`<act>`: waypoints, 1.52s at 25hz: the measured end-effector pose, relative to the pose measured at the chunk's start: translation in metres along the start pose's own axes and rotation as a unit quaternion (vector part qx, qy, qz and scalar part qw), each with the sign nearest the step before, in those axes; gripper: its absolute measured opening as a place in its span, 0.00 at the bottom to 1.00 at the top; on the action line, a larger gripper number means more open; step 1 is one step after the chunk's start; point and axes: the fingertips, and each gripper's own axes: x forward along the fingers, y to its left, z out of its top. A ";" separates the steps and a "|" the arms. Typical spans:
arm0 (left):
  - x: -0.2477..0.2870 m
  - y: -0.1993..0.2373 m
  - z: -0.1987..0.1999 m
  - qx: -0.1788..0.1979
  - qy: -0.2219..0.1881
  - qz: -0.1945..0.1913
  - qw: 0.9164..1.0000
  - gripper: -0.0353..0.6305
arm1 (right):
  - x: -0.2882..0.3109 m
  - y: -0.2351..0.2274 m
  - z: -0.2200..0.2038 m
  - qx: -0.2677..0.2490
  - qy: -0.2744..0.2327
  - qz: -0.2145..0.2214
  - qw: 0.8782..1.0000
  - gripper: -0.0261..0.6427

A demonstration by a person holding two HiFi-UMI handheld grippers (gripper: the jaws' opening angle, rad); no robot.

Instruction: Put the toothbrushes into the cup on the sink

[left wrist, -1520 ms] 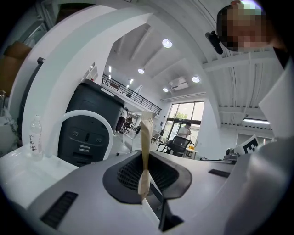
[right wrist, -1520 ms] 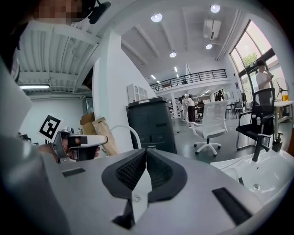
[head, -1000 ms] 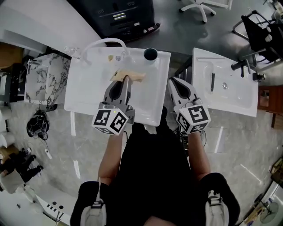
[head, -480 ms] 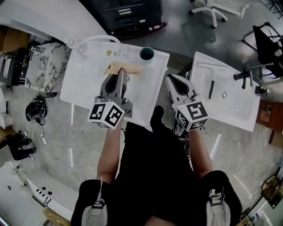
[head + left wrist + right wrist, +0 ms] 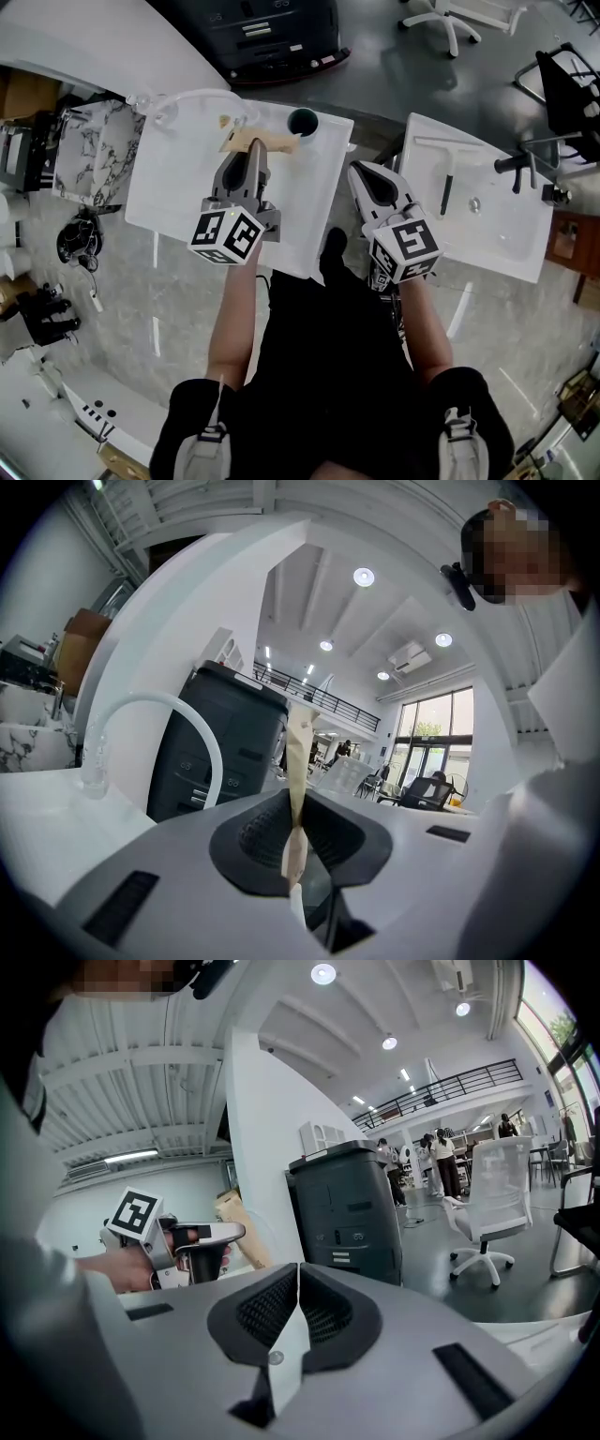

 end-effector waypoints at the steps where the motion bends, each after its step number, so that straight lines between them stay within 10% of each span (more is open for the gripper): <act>1: 0.004 0.002 -0.002 0.001 0.000 0.001 1.000 0.12 | 0.001 -0.001 -0.001 0.000 0.001 0.000 1.000 0.09; 38: 0.083 0.027 -0.072 -0.004 0.063 -0.001 0.998 0.12 | 0.011 -0.023 -0.027 0.027 0.040 -0.014 0.999 0.09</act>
